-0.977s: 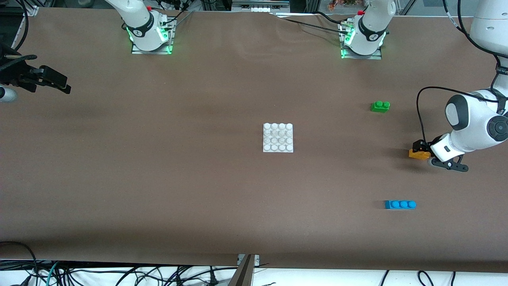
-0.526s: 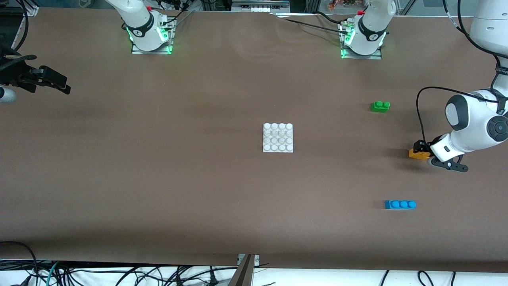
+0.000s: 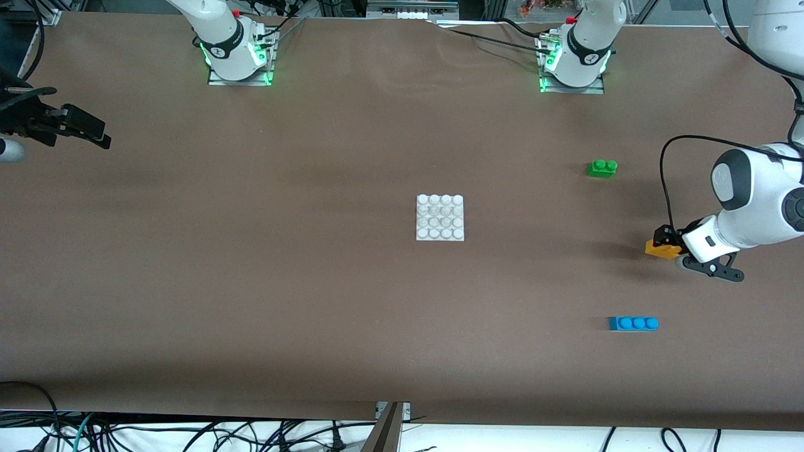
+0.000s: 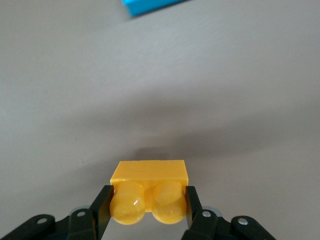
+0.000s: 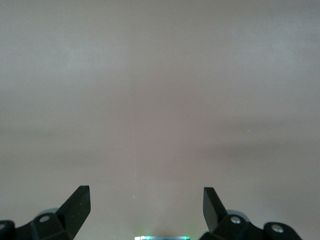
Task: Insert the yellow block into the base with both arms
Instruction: 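Carry the yellow brick with the left gripper over the white base plate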
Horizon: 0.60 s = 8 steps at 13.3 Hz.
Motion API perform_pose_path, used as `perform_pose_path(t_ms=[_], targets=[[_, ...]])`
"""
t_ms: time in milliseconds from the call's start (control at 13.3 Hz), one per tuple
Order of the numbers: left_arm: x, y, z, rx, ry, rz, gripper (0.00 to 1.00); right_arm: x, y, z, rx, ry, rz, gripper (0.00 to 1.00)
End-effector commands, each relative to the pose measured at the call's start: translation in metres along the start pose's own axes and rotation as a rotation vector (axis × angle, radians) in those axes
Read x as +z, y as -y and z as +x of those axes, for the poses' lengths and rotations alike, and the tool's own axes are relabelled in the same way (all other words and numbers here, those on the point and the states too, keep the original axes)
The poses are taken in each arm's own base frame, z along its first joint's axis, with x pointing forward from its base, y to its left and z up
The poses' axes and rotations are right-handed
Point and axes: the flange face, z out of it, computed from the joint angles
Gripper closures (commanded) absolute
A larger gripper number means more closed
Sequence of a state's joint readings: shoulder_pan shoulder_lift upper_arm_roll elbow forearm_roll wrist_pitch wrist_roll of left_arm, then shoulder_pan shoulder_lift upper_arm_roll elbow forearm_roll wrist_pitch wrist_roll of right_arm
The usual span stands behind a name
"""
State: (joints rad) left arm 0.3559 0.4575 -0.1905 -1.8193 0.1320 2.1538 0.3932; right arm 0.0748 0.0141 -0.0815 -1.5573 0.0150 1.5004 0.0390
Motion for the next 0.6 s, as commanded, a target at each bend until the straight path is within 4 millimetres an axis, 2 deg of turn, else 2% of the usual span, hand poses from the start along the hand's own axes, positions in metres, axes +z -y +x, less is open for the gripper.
perform_pose_path(t_ms=[0, 225, 301, 451, 526], targets=[[-0.05, -0.036, 0.015, 0.036, -0.027, 0.015, 0.61, -0.005, 0.002, -0.008, 0.009, -0.005, 0.005, 0.0], [-0.085, -0.093, 0.032, 0.024, -0.028, 0.006, 0.61, -0.004, 0.003, -0.008, 0.003, -0.001, 0.008, 0.0], [-0.095, -0.118, 0.043, 0.052, -0.051, -0.004, 0.61, -0.004, 0.003, -0.008, 0.003, -0.001, 0.008, 0.0], [-0.119, -0.179, 0.066, 0.044, -0.094, -0.004, 0.61, -0.004, 0.003, -0.007, 0.003, -0.003, 0.008, 0.0], [-0.123, -0.216, 0.071, 0.008, -0.082, -0.003, 0.61, -0.004, 0.003, -0.007, 0.004, -0.003, 0.01, 0.0]])
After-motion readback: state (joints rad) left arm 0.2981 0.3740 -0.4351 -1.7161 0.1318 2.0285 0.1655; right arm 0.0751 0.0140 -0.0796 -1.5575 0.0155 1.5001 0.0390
